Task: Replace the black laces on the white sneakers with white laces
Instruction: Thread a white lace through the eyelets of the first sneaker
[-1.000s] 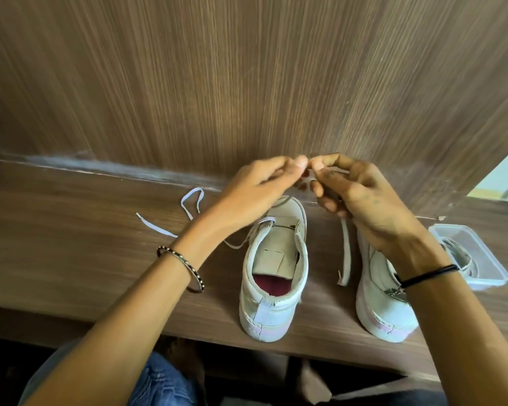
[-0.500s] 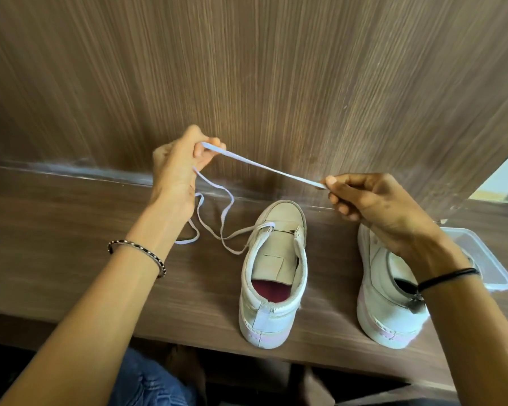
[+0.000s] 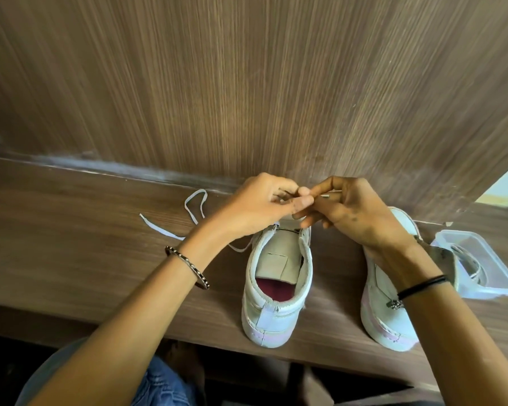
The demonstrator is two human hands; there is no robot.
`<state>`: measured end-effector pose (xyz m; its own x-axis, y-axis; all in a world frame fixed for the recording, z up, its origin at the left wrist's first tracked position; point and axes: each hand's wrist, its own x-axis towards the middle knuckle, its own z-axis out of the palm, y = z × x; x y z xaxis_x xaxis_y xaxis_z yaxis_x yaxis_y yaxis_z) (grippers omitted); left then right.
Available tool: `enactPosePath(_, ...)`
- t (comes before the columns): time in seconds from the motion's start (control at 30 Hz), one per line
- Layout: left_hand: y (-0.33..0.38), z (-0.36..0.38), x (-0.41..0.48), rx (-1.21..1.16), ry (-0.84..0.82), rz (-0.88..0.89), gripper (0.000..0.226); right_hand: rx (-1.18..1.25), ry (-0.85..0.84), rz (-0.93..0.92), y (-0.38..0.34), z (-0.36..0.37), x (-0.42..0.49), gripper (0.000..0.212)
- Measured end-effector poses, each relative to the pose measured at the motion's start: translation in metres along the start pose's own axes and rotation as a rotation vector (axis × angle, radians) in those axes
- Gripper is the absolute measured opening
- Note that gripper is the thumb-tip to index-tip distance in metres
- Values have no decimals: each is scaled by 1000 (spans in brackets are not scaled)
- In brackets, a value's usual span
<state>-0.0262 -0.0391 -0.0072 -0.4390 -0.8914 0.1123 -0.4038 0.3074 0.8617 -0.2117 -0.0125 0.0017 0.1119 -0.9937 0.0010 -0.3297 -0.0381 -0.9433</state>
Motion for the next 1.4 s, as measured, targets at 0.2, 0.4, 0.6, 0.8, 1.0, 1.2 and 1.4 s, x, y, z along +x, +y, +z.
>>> enactPosePath(0.2, -4, -7, 2, 99, 112, -57, 18, -123, 169, 7, -4, -1, -4, 44)
enactPosePath(0.4, -9, 1, 3, 241, 75, -94, 11, -450, -64, 302, -4, 6, -12, 63)
enactPosePath(0.6, -12, 6, 6, 275, 22, -116, 14, -310, -108, 339, 0, -2, -7, 22)
enactPosePath(0.8, -13, 5, 4, 234, -7, -126, 11, -20, -175, 361, -1, -12, -11, 10)
enactPosePath(1.0, -10, 3, 3, 213, -31, -136, 7, -34, -172, 367, 1, -11, -9, 10)
enactPosePath(1.2, -7, -1, -1, 188, -83, -139, 12, -53, -176, 367, -1, -10, -10, 11)
enactPosePath(1.4, -5, 5, 0, 222, -61, -129, 11, -69, -181, 369, -2, -10, -9, 14)
